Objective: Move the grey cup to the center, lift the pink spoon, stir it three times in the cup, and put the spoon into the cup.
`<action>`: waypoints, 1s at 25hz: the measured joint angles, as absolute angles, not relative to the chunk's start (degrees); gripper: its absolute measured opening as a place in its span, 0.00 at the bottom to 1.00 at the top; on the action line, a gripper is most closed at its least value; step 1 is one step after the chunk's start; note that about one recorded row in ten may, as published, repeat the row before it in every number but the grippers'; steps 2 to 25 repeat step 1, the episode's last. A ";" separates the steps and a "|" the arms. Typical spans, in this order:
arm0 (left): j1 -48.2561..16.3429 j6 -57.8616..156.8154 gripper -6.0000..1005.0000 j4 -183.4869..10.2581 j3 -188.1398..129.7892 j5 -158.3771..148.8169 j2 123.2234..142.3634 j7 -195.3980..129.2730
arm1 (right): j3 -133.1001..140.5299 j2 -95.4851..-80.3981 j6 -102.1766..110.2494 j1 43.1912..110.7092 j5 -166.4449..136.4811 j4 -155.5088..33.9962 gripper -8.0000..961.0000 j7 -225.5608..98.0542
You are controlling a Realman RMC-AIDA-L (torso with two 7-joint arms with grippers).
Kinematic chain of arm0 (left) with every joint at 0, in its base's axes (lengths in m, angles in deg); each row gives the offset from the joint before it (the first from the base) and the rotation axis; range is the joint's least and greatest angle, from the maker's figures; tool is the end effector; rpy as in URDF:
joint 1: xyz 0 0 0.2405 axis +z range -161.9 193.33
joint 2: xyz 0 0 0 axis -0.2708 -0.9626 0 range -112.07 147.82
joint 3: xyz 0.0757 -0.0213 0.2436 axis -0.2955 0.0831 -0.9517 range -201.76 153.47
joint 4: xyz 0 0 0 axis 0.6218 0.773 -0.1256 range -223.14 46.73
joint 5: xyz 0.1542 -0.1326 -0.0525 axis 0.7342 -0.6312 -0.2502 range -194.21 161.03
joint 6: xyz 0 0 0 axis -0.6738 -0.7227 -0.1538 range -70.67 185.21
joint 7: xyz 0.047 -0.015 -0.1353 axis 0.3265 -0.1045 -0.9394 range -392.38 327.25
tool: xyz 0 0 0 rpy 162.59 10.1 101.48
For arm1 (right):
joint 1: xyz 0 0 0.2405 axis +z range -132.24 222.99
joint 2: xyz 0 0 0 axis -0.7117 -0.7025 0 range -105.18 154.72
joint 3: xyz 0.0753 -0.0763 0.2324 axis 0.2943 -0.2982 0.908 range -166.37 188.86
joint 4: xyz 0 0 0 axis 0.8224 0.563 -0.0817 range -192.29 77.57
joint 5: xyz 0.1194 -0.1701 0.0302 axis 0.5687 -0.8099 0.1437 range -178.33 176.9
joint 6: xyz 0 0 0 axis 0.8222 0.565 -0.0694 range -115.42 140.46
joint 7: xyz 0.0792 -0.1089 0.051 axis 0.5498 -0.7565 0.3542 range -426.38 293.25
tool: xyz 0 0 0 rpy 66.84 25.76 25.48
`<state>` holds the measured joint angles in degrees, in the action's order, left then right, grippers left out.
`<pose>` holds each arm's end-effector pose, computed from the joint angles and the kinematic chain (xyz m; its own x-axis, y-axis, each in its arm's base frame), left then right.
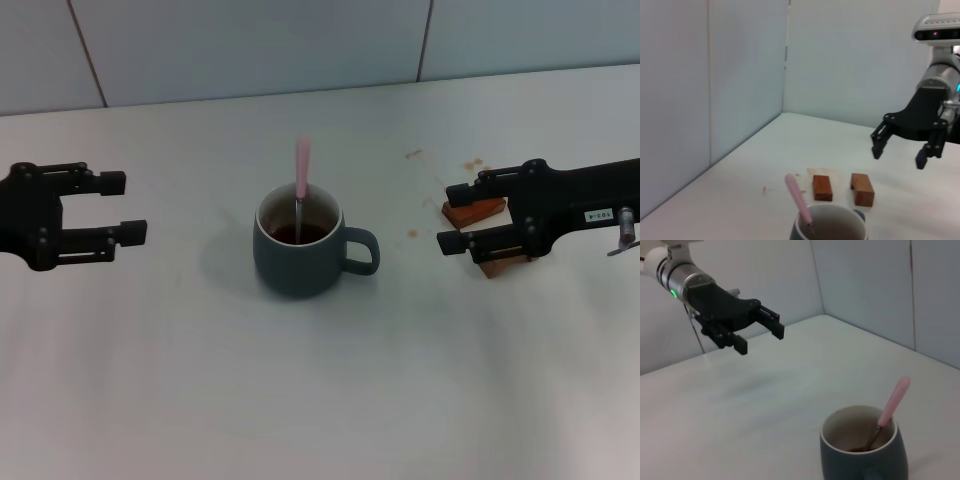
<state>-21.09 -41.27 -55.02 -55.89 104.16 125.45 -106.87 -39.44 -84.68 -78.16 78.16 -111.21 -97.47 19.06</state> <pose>-0.2638 0.3551 0.0764 0.8783 0.1989 0.4347 0.3034 -0.9347 -0.1853 0.2564 0.3547 0.0502 0.8791 -0.3086 -0.3633 -0.3813 -0.9126 -0.1475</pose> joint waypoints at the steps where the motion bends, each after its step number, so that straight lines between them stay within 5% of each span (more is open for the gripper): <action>1: -20.99 -41.30 0.71 -55.11 -55.82 104.15 125.24 -106.88 | -39.44 -84.67 -78.19 78.19 -111.27 -97.52 0.76 19.06; 25: -20.99 -41.30 0.71 -55.11 -55.82 104.15 125.24 -106.88 | -39.44 -84.67 -78.19 78.19 -111.27 -97.52 0.76 19.06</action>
